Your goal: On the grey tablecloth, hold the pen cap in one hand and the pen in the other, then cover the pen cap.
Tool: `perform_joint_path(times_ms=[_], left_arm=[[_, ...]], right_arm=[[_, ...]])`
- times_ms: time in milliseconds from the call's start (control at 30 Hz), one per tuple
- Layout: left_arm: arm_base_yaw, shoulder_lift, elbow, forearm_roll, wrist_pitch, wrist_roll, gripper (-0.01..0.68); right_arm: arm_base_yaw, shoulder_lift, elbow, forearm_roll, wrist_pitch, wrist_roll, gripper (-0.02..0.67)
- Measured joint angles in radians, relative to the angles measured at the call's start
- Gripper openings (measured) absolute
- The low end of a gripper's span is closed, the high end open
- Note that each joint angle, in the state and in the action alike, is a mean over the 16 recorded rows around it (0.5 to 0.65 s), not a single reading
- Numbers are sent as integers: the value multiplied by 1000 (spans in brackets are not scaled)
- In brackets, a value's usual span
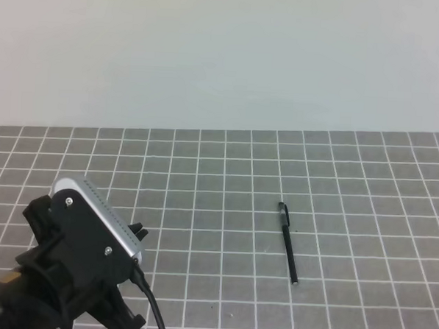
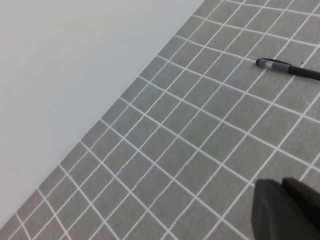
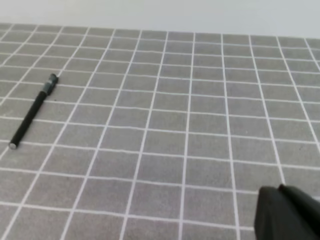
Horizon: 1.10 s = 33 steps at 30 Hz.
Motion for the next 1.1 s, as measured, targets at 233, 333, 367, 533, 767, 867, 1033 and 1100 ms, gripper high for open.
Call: perform_joint_path(times_ms=[233, 333, 367, 533, 767, 867, 1033, 1100], left_arm=[[0, 0, 0, -1, 0, -1, -2], [0, -1, 0, -1, 0, -1, -2], [0, -1, 0, -1, 0, -2, -2], [0, -1, 0, -2, 0, -2, -2], [0, -2, 0, -2, 0, -2, -2], [0, -2, 0, -2, 0, -2, -2], [0, -2, 0, -2, 0, -2, -2], [0, -2, 0, -2, 0, -2, -2]], right_arm=[[-4, -19, 1, 4, 38, 7, 4], [-4, -19, 1, 4, 40, 8, 4], [-4, -19, 1, 4, 40, 8, 4], [-4, -19, 1, 4, 40, 9, 4], [-4, -19, 1, 4, 41, 10, 4], [-4, -19, 1, 4, 41, 10, 4], [-4, -19, 1, 4, 41, 10, 4], [-4, -19, 1, 4, 41, 10, 4]])
